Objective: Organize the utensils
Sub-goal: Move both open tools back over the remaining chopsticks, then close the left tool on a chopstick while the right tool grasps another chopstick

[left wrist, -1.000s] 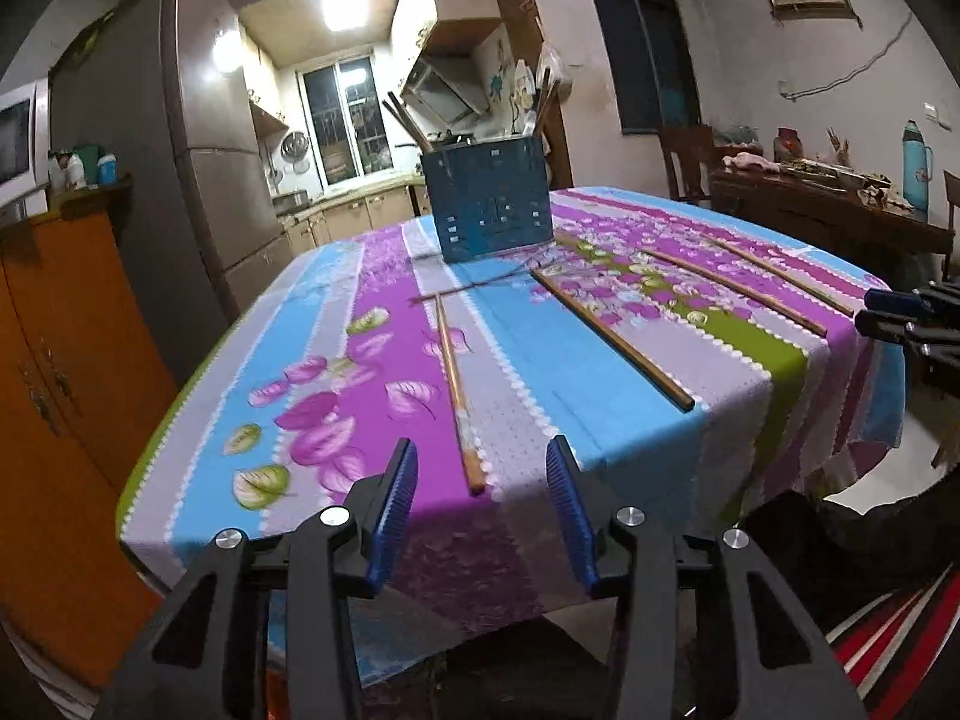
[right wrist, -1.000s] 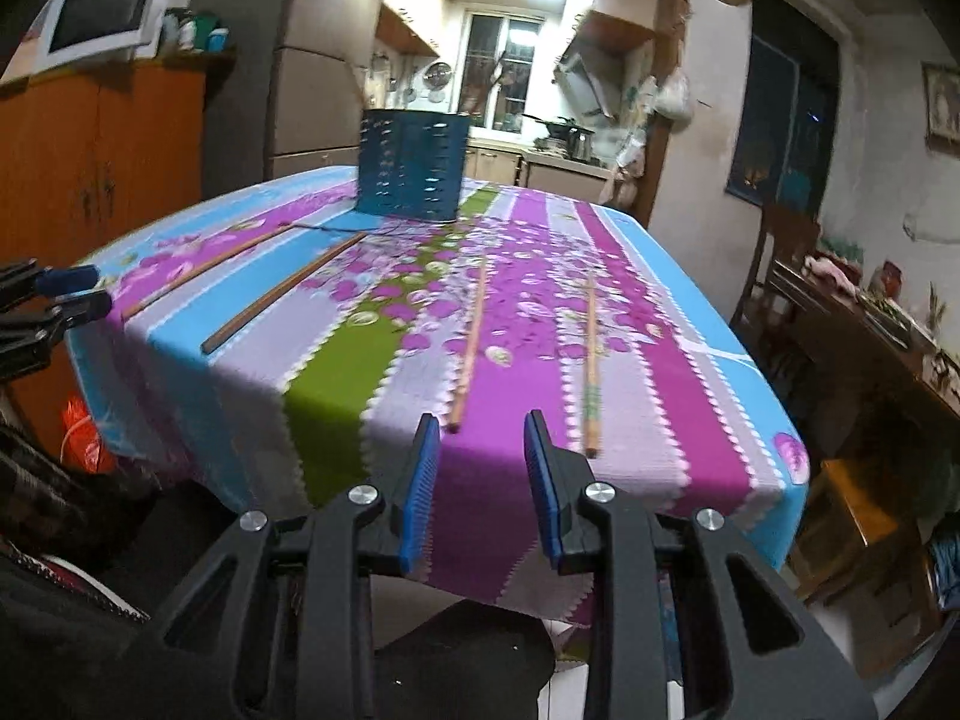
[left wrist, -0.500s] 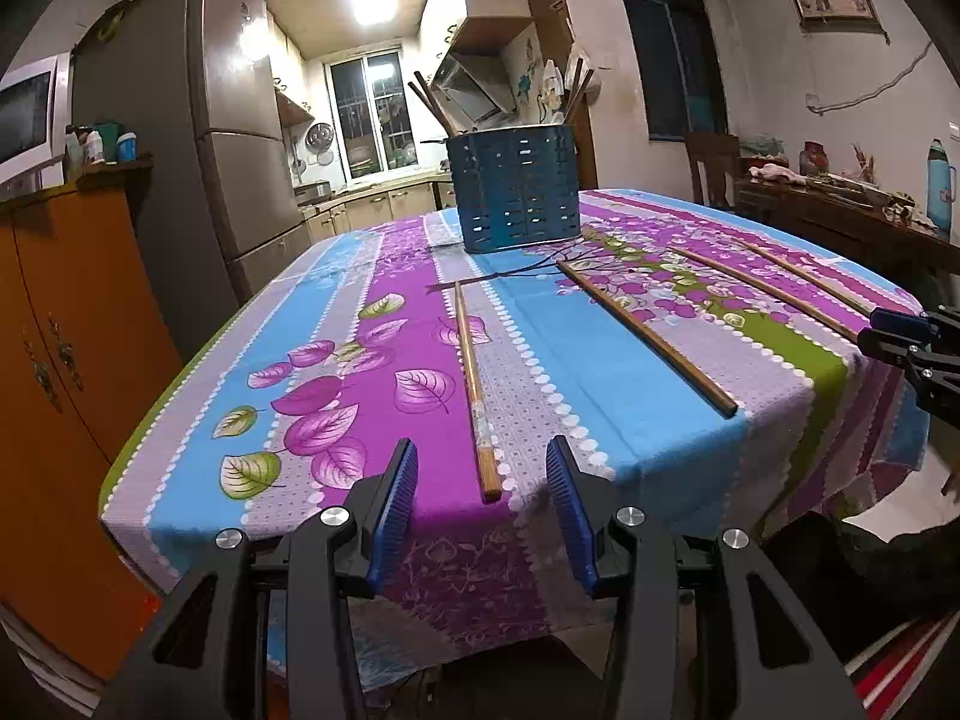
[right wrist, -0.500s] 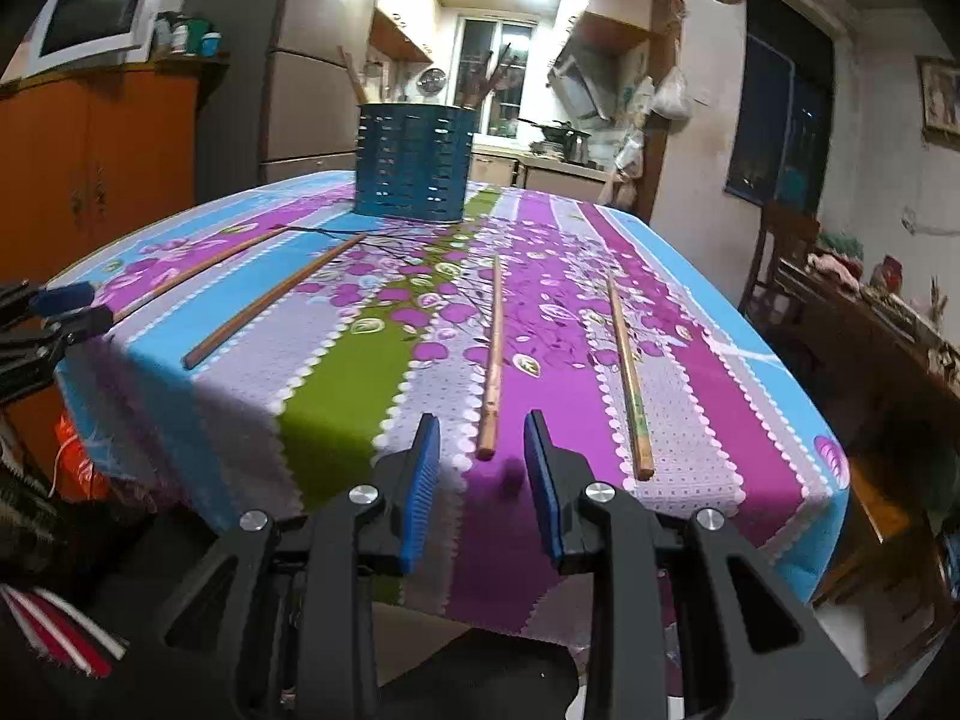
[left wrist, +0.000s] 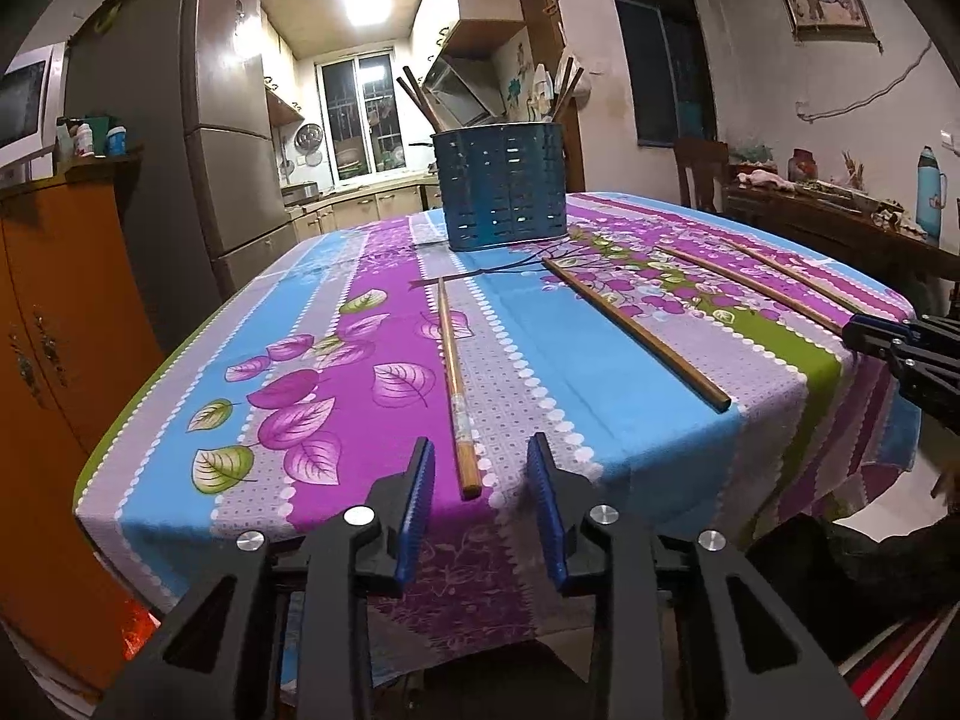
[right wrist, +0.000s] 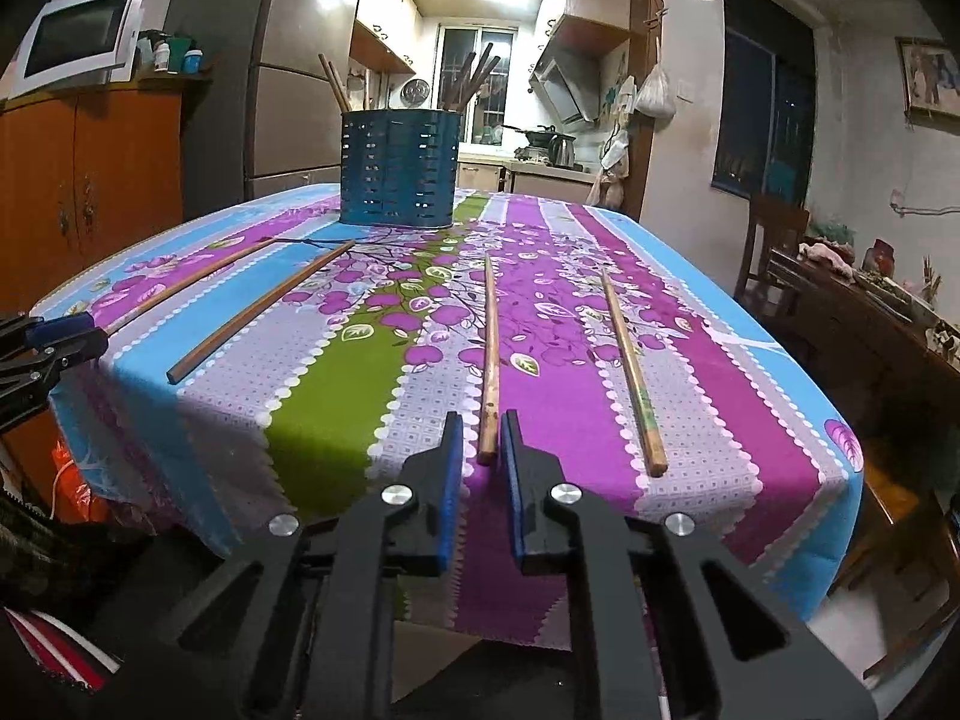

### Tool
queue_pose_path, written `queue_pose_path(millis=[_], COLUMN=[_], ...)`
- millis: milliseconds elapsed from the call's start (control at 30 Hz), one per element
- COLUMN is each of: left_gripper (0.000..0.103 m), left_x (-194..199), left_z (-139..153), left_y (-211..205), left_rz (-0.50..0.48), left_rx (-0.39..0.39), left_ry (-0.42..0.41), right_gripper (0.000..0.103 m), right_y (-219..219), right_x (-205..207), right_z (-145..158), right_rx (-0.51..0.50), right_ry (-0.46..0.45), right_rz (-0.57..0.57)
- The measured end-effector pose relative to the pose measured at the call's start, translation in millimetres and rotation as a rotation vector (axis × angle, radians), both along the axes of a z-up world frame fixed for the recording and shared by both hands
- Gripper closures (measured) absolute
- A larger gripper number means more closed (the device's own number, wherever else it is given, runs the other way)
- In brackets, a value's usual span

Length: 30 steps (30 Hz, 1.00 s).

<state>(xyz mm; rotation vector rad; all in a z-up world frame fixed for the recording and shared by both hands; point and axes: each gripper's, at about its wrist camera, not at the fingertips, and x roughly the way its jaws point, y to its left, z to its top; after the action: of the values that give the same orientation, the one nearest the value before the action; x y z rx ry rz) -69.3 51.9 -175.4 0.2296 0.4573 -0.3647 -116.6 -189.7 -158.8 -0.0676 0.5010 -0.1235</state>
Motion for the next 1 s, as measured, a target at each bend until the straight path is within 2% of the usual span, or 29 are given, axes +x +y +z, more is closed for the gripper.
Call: queue_pose_path(millis=[333,667,800,1000], left_gripper=[0.071,0.072,0.085,0.094], left_x=[2.7,7.2,11.4,16.2], left_z=[-2.1,-0.5,2.4,4.6], left_y=[8.3,6.9,2.1,5.4], left_rz=[-0.020,-0.010,0.009,0.035], left_rx=[-0.070,-0.069,-0.041,-0.050], left_ry=[0.019,0.042,0.064,0.096], right_gripper=[0.094,0.094,0.097,0.098], right_y=[-2.9,-7.0,-7.1,-7.4], right_x=[2.0,5.3,5.3,4.9], right_z=[-0.6,-0.4,-0.5,-0.3], right_rx=[0.040,0.087,0.098,0.105], right_ry=[-0.007,-0.004,-0.002,0.000], right_rz=[-0.012,-0.002,0.007,0.009])
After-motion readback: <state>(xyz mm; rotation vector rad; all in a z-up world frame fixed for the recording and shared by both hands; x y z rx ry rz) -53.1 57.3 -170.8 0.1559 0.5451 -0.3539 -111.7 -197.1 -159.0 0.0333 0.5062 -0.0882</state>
